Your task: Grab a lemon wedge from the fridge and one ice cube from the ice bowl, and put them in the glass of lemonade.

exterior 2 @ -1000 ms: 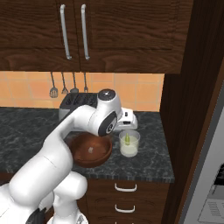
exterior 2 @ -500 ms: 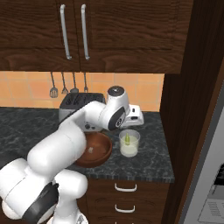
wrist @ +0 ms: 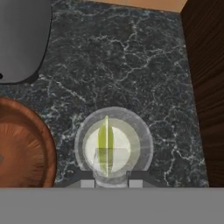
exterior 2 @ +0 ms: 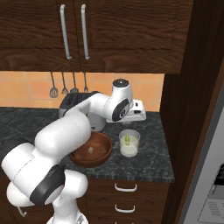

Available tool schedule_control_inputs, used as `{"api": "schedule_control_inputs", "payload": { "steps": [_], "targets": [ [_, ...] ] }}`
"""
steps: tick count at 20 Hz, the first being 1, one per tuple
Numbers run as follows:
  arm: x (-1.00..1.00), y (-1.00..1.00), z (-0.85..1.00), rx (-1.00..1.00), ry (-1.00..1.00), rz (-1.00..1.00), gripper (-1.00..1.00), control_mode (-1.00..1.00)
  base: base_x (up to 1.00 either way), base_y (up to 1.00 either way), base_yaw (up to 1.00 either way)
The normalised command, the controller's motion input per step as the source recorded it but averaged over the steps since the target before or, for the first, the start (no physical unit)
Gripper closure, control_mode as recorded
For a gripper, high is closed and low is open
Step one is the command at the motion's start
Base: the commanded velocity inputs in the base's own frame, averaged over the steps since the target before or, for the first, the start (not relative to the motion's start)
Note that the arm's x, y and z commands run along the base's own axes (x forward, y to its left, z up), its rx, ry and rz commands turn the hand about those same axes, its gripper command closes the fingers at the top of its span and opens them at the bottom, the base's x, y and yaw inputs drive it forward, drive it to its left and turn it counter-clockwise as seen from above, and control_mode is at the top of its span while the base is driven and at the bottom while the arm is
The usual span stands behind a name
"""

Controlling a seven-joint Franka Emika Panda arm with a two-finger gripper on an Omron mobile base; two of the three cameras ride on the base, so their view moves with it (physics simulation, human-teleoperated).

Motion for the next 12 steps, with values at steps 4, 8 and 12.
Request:
{"api": "schedule_control_inputs", "payload": {
  "steps": [4,8,12],
  "targets": [
    [0.00,0.00,-0.24,0.00,0.00,0.00,1.00,-1.00,0.00,0.00,0.00],
    [0.00,0.07,-0.41,0.00,0.00,0.00,1.00,-1.00,0.00,0.00,0.00],
    [0.12,0.00,-0.03,0.00,0.07,0.00,1.00,-1.00,0.00,0.00,0.00]
  ]
}}
